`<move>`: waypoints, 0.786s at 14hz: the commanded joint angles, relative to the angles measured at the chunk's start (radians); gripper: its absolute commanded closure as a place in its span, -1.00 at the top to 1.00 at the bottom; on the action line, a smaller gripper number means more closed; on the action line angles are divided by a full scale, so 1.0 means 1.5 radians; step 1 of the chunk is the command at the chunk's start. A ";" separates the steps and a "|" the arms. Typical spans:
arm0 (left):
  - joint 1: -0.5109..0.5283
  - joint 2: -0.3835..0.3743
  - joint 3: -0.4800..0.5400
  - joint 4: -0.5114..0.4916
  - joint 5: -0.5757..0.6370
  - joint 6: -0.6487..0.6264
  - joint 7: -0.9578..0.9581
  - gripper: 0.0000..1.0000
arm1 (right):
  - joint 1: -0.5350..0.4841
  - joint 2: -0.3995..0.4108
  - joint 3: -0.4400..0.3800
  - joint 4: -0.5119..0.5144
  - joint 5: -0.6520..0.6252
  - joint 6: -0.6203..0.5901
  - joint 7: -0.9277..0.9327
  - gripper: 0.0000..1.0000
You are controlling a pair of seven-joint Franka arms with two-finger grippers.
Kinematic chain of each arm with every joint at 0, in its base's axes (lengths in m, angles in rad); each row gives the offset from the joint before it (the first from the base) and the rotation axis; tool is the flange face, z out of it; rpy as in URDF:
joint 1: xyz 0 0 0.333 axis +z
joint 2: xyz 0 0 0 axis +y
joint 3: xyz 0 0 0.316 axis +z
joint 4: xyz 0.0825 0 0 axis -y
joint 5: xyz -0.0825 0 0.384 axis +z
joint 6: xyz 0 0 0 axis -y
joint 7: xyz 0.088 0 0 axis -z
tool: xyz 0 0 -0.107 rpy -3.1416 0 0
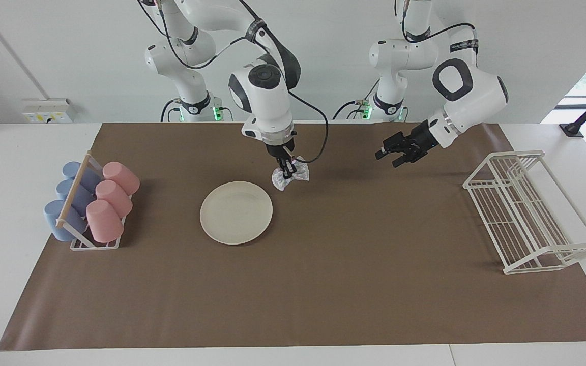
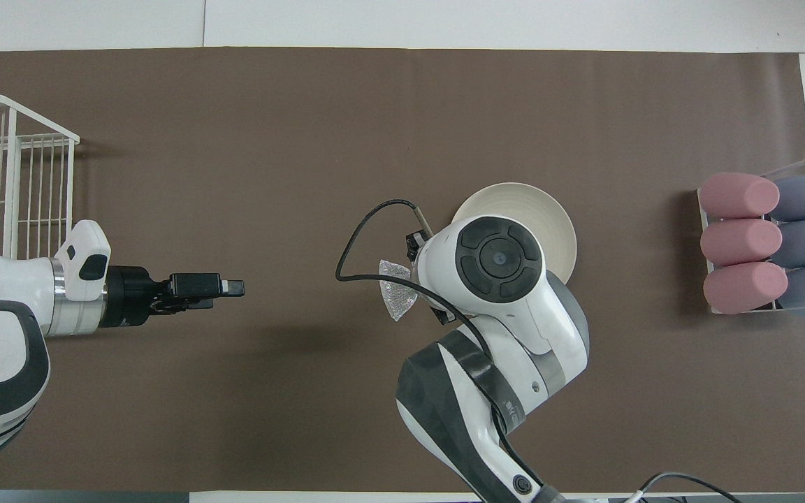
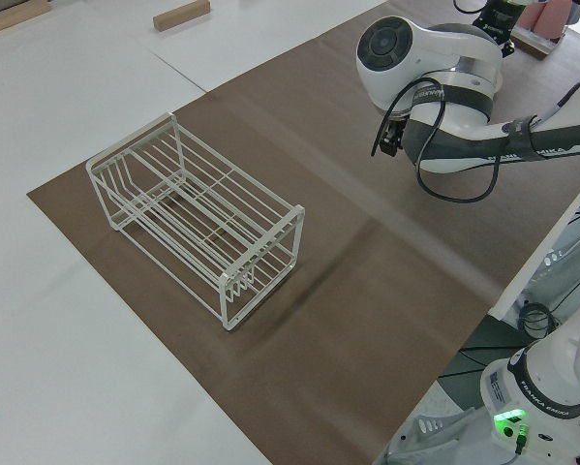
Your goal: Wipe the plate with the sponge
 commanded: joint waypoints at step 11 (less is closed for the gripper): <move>-0.089 -0.013 0.004 -0.027 -0.374 -0.171 0.113 1.00 | 0.063 -0.116 0.015 0.034 0.005 -0.129 0.202 -1.00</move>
